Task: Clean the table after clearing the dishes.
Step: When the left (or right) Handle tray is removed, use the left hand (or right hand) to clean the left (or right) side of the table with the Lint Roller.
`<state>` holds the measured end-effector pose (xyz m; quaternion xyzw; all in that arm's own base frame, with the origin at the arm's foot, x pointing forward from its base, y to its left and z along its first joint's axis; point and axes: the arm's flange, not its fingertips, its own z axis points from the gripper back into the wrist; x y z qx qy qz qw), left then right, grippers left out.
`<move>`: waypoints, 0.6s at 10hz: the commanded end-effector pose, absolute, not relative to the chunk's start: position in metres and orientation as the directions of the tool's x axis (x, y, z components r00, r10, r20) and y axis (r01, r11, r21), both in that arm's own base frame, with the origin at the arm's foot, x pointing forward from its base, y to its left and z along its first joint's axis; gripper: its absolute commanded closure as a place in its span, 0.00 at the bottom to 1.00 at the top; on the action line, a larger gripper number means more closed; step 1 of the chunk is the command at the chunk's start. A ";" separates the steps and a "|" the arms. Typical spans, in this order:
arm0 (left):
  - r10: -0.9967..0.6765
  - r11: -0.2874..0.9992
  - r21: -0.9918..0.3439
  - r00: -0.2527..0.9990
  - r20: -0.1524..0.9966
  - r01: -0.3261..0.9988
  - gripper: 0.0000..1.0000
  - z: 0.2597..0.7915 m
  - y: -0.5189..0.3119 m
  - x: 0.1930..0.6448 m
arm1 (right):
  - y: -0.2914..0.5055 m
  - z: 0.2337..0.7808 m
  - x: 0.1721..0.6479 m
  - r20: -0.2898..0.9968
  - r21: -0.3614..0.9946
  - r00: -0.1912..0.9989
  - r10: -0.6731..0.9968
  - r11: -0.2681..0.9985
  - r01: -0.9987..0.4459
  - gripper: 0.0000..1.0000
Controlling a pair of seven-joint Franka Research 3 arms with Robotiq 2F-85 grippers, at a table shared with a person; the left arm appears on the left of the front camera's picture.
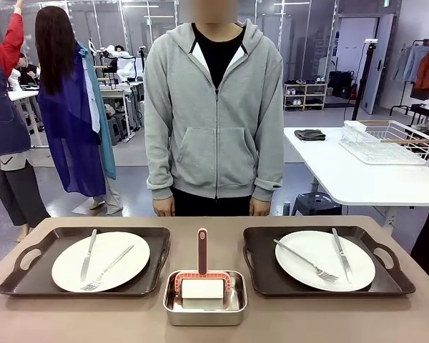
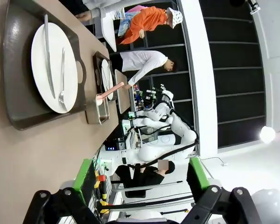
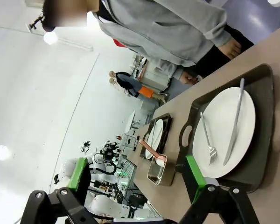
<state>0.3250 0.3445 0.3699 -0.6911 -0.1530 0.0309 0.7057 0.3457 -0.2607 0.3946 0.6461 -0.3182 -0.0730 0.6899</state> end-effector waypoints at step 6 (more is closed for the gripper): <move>0.255 0.043 -0.985 0.951 0.173 0.168 0.00 0.370 0.344 0.325 | -0.261 0.395 0.346 0.345 0.938 0.787 -0.512 0.155 -0.310 0.00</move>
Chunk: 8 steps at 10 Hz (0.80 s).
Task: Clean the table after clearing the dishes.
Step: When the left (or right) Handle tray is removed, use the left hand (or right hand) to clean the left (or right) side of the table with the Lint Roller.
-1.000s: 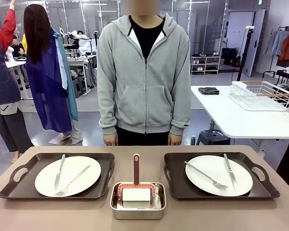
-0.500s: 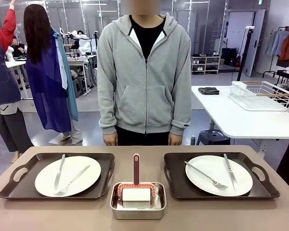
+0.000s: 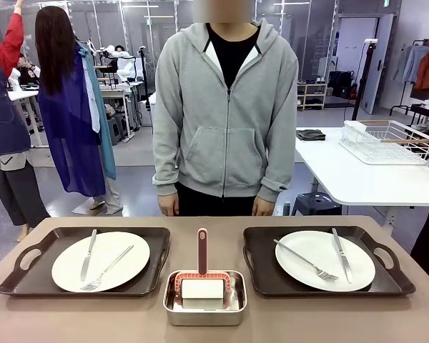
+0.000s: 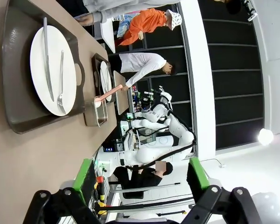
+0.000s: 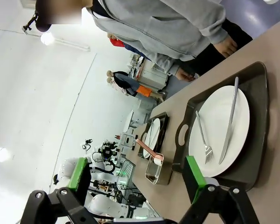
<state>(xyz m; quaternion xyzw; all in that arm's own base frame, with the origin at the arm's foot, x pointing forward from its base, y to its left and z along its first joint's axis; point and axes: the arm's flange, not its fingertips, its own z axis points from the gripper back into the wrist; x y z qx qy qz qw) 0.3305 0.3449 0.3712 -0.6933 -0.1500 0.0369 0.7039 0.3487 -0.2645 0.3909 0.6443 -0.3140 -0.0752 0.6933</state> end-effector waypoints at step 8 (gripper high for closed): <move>0.255 0.043 -0.985 0.951 0.173 0.168 0.00 0.370 0.344 0.325 | -0.261 0.395 0.346 0.345 0.938 0.787 -0.512 0.155 -0.310 0.00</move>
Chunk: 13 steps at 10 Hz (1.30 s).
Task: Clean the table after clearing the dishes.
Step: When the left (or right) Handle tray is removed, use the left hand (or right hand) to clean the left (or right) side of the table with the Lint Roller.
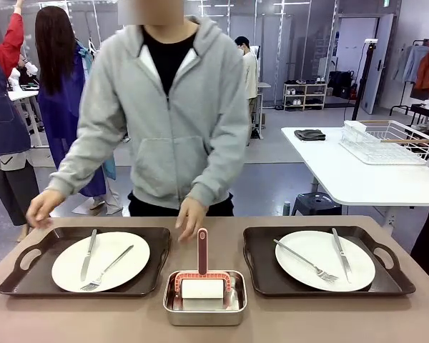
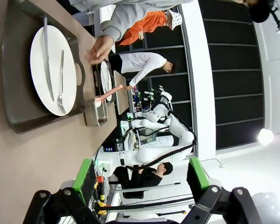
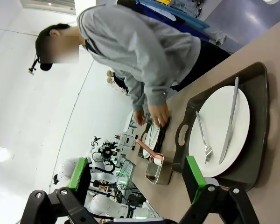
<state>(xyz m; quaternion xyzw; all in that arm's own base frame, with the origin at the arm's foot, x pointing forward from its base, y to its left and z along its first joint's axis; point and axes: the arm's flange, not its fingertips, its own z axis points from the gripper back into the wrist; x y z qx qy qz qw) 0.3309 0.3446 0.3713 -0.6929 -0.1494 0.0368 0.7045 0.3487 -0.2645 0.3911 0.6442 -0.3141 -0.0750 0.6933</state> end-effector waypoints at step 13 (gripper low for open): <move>0.255 0.043 -0.985 0.951 0.173 0.168 0.00 0.370 0.344 0.325 | -0.261 0.395 0.346 0.345 0.938 0.787 -0.512 0.155 -0.310 0.00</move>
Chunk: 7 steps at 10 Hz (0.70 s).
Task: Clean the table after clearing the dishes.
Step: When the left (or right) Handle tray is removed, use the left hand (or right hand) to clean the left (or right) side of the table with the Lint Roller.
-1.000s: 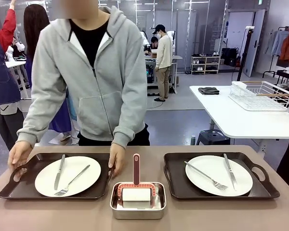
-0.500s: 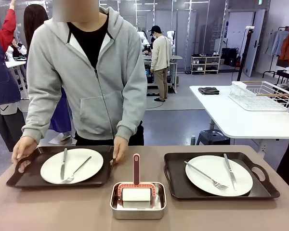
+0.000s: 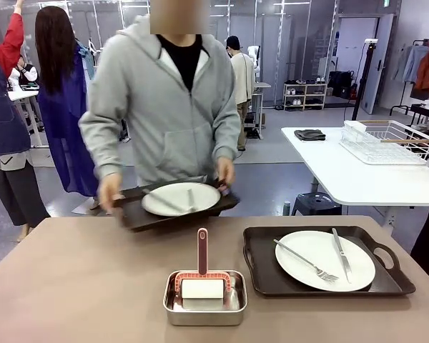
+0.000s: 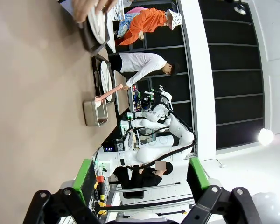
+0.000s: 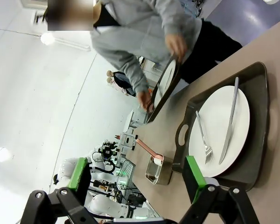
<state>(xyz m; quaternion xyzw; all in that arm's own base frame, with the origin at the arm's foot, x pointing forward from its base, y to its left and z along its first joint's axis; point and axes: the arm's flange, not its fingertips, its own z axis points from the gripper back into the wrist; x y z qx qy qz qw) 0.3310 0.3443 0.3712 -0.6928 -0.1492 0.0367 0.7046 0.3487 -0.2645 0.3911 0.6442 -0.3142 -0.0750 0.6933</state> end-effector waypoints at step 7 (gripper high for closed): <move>0.258 0.037 -0.987 0.953 0.159 0.155 0.00 0.371 0.344 0.331 | -0.261 0.395 0.346 0.345 0.938 0.787 -0.512 0.155 -0.310 0.00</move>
